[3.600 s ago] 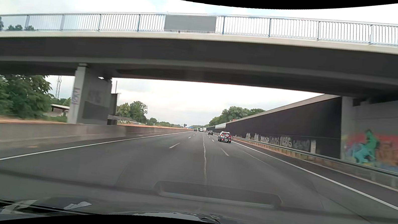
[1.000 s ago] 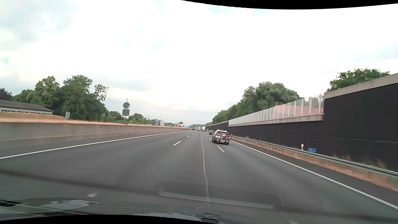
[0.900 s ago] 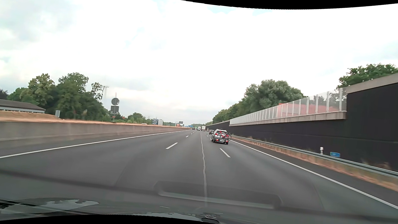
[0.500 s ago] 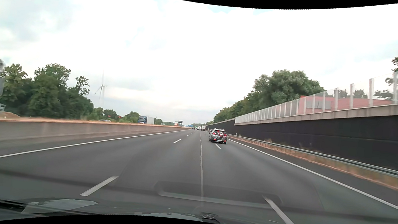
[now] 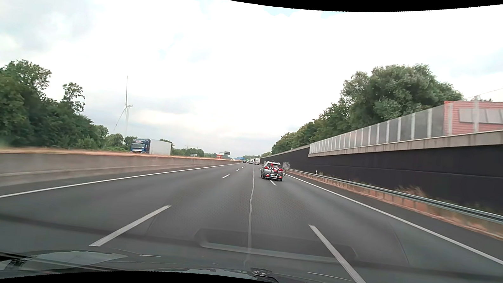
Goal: Follow the waypoints while adhering to traffic rules and regulations
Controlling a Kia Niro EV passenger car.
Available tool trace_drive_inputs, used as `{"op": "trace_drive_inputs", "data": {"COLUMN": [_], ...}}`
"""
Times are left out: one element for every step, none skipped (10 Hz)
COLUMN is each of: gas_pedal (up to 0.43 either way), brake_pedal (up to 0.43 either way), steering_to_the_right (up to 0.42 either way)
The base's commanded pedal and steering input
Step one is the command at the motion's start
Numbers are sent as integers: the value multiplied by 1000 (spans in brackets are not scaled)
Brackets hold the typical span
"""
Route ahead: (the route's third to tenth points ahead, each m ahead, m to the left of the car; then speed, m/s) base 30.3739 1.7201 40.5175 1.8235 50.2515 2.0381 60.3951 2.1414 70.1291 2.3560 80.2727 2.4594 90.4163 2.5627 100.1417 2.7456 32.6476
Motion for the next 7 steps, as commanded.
{"op": "trace_drive_inputs", "data": {"gas_pedal": [110,110,110,110,110,110,110], "brake_pedal": [0,0,0,0,0,0,0], "steering_to_the_right": [-4,-4,-4,-4,-4,-4,-4]}}
